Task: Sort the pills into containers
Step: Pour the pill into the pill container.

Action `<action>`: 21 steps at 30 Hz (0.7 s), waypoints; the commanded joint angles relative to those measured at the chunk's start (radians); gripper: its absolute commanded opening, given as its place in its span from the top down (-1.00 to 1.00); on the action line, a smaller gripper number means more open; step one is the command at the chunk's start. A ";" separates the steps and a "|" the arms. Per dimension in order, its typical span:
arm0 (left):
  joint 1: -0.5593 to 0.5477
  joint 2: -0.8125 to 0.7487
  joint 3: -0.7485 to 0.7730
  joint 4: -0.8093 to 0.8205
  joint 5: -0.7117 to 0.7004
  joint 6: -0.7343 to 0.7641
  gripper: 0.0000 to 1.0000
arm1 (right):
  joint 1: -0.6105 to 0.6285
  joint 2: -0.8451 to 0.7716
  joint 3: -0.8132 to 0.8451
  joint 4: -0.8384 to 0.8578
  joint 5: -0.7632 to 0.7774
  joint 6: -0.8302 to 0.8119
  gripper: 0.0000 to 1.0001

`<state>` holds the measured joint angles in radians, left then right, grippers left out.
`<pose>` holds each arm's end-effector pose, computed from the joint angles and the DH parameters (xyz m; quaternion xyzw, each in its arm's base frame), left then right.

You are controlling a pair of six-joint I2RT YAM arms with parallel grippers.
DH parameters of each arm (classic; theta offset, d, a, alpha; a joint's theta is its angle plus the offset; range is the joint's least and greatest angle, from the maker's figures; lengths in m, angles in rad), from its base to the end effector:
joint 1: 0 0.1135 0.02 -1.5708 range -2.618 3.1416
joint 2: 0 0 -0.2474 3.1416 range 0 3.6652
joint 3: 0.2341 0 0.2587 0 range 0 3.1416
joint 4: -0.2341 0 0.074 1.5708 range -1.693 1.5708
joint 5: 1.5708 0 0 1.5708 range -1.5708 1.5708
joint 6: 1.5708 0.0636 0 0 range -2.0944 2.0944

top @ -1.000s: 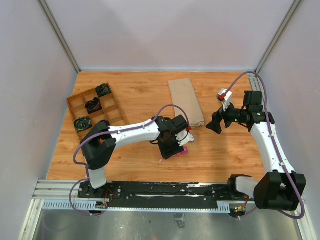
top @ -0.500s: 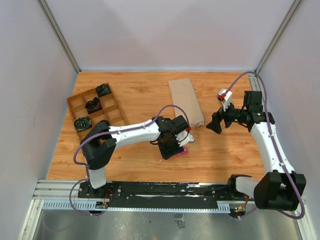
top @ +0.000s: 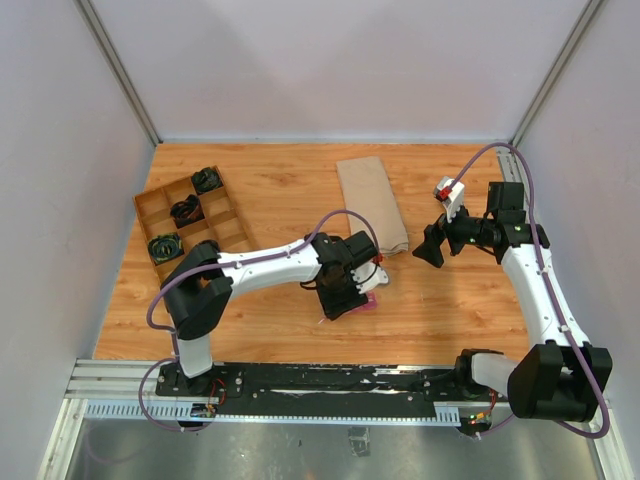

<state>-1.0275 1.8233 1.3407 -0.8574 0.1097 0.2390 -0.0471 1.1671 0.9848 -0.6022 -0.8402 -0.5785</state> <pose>0.1822 -0.3151 0.1558 0.5920 0.7958 -0.0944 0.0852 0.2655 0.0349 0.2721 -0.3722 0.7728 0.2508 0.4487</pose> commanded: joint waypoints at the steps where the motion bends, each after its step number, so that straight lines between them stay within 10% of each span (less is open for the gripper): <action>1: 0.032 0.001 0.020 -0.020 0.033 0.001 1.00 | -0.018 0.002 0.028 0.004 0.004 0.009 -0.97; 21: 0.035 0.009 0.015 -0.014 0.002 -0.011 1.00 | -0.016 0.007 0.032 0.003 0.012 0.013 -0.97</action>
<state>-1.0359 1.8244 1.3418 -0.8574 0.0910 0.2295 -0.0471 1.1698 0.9852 -0.5987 -0.8326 -0.5751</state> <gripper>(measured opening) 0.557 0.987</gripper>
